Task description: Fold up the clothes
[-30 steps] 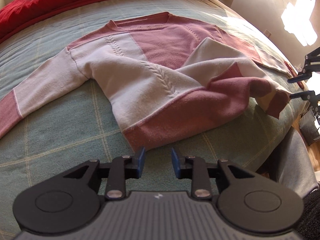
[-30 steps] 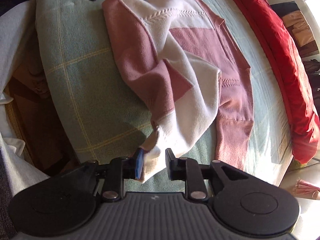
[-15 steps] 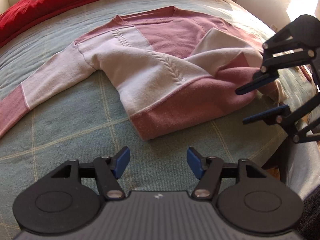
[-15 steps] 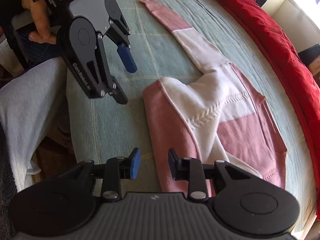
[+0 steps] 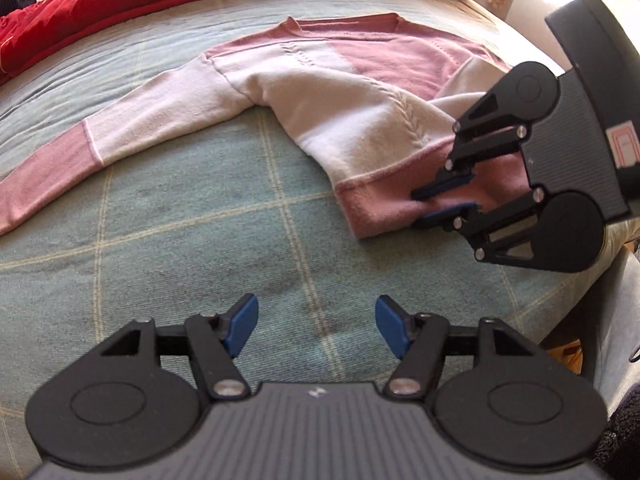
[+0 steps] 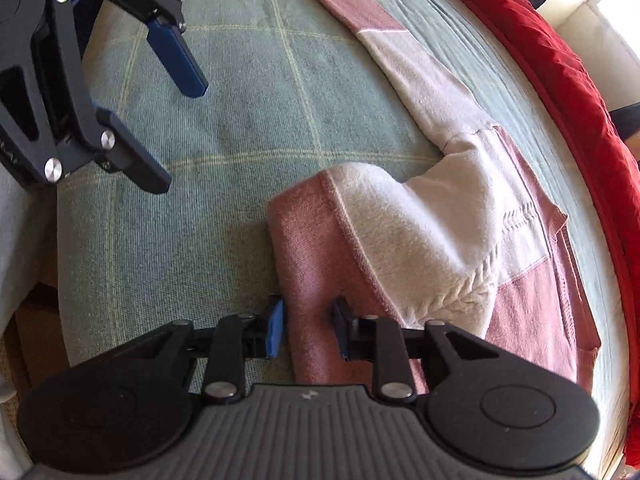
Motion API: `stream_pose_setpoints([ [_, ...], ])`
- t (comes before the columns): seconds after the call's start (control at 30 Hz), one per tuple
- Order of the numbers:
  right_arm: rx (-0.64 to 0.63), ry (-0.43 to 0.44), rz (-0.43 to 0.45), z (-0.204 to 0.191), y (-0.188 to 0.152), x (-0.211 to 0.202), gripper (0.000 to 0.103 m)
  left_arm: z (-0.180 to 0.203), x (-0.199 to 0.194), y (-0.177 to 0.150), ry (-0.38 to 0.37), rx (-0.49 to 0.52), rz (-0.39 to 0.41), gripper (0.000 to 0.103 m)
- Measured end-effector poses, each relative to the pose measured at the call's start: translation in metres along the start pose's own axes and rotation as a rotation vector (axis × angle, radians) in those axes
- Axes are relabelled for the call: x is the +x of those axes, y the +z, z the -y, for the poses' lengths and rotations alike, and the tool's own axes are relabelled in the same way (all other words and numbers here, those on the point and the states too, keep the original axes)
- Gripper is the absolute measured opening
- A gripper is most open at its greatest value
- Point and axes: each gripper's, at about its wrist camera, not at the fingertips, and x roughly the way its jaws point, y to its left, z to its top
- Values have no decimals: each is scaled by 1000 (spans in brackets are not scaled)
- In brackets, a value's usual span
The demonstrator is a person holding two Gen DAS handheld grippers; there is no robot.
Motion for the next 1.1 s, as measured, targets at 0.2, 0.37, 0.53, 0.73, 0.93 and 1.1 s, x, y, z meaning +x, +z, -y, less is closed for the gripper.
stream_pose_setpoints([
  [0.2,7,8,40,4,14,-26,8,-6,-1,-4,-28,-20,23,66],
  [0.37,131,135,92,23,33,-59,9,-6,-5,-9,-70,-37,38,66],
  [0.53,284,284,116,49,47,-67,9,-8,-13,-15,-83,-48,62,67],
  [0.73,335,239,77,72,54,-32,4,-12,-13,-19,-75,-55,63,67],
  [0.93,296,266,65,63,42,-28,18,-15,-10,-19,-77,-48,55,68],
  [1.1,99,233,30,12,23,-41,41,-17,-4,-21,-64,-39,33,68],
])
